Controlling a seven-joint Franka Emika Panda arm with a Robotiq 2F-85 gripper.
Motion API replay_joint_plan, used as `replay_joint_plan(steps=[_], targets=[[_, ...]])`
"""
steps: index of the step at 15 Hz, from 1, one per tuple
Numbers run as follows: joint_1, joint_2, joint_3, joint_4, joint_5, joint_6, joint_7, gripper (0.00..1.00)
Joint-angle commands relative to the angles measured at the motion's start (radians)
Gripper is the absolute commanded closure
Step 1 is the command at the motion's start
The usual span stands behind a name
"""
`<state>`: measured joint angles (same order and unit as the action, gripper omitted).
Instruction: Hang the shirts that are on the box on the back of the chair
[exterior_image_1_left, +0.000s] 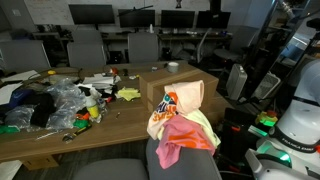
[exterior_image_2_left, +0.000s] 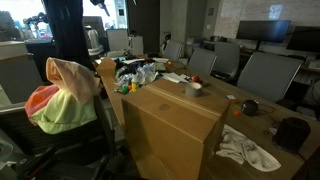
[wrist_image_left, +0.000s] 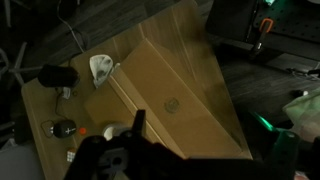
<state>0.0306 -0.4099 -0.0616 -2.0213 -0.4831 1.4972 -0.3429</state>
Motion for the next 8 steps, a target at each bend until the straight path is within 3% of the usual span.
replay_joint_plan(steps=[1,8], targets=[[-0.052,-0.069,-0.069,-0.05,0.088,0.011,0.051,0.0],[-0.148,-0.167,-0.158,-0.176,0.262,0.07,0.201,0.0]])
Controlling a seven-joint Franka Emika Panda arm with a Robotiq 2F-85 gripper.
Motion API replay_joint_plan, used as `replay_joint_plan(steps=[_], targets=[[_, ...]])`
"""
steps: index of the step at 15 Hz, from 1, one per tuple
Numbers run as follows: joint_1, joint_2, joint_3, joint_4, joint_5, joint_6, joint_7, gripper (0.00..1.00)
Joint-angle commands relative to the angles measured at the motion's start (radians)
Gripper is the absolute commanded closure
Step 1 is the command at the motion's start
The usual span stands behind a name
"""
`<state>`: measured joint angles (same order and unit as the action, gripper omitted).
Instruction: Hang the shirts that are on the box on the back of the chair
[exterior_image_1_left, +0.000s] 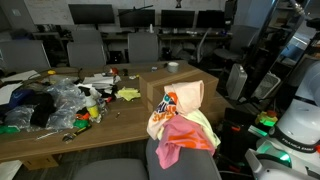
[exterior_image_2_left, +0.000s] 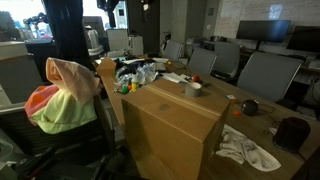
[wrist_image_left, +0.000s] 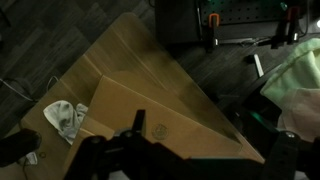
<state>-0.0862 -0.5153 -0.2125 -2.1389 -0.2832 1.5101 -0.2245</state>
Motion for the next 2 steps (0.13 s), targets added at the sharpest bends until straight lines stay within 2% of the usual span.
replay_joint_plan(steps=[1,2], targets=[[-0.043,-0.074,-0.009,-0.075,0.08,0.079,0.112,0.0],[-0.054,-0.092,-0.013,-0.098,0.093,0.116,0.133,0.0]])
